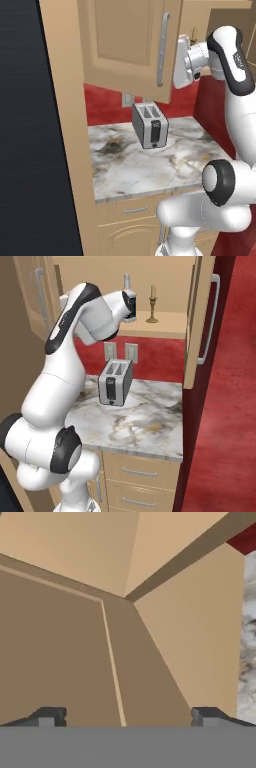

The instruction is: Get the candle and the liquor from the cabinet and move them to the dining counter.

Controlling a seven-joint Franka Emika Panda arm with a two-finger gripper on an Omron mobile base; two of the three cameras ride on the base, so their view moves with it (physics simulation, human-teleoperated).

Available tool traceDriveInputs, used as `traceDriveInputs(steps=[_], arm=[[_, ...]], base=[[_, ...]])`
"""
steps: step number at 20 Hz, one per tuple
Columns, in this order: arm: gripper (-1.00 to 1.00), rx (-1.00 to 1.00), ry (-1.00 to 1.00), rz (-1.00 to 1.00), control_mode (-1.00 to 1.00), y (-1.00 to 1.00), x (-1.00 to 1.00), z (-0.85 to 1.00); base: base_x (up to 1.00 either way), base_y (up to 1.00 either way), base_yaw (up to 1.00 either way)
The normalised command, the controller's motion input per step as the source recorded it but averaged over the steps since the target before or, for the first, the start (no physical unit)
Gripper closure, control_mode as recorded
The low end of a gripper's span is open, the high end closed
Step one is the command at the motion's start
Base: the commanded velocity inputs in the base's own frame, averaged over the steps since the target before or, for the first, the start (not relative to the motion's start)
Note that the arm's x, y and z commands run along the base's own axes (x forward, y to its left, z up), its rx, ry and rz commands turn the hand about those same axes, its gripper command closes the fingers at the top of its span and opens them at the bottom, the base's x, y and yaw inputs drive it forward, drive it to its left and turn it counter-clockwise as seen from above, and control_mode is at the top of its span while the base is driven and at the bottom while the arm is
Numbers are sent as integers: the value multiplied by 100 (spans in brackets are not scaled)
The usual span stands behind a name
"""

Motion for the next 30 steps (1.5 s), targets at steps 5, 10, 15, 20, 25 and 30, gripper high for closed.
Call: traceDriveInputs(steps=[5, 10, 15, 20, 25, 30], arm=[[-100, 0, 0, 8, -100, 76, -51, 0], [-100, 0, 0, 5, -100, 80, -49, -1], [-100, -2, 0, 3, -100, 81, -41, -2], [-100, -9, 0, 1, -100, 66, -35, -6], [-100, -11, -9, 1, -100, 20, -29, -6], [-100, -4, -4, 0, -100, -9, -1, -12]], base=[[0, 0, 0], [0, 0, 0], [0, 0, 0], [0, 0, 0], [0, 0, 0], [0, 0, 0]])
